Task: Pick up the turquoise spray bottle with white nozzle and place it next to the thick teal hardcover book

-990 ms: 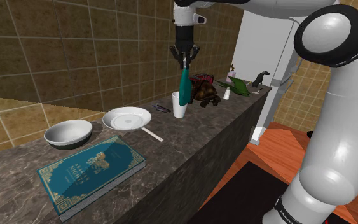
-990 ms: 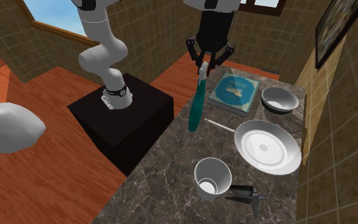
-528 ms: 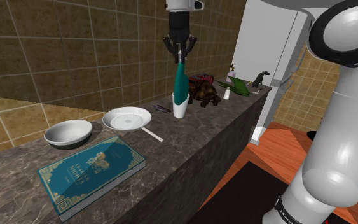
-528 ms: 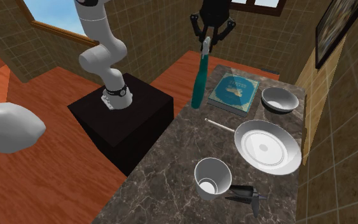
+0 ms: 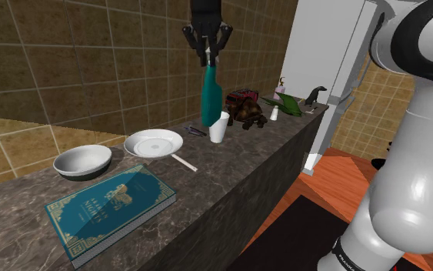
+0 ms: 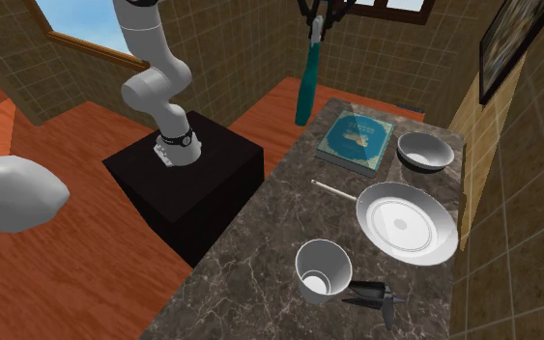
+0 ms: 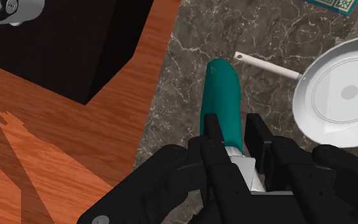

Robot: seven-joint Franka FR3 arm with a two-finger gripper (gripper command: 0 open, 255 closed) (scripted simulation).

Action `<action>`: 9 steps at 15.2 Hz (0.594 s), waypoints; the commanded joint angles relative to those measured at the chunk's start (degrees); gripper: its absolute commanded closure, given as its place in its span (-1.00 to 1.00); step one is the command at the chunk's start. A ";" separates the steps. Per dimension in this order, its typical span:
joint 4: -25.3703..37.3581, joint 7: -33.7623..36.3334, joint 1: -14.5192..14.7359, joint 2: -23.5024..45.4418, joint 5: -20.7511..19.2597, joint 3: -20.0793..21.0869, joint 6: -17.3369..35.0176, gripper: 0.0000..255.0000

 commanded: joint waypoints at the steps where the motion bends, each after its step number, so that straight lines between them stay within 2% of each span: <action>1: 2.29 2.62 1.58 0.58 -0.14 1.19 -2.01 1.00; 6: 12.03 9.78 6.80 4.54 -1.53 4.55 -8.62 1.00; 9: 21.84 14.41 11.58 9.42 -3.82 6.56 -14.19 1.00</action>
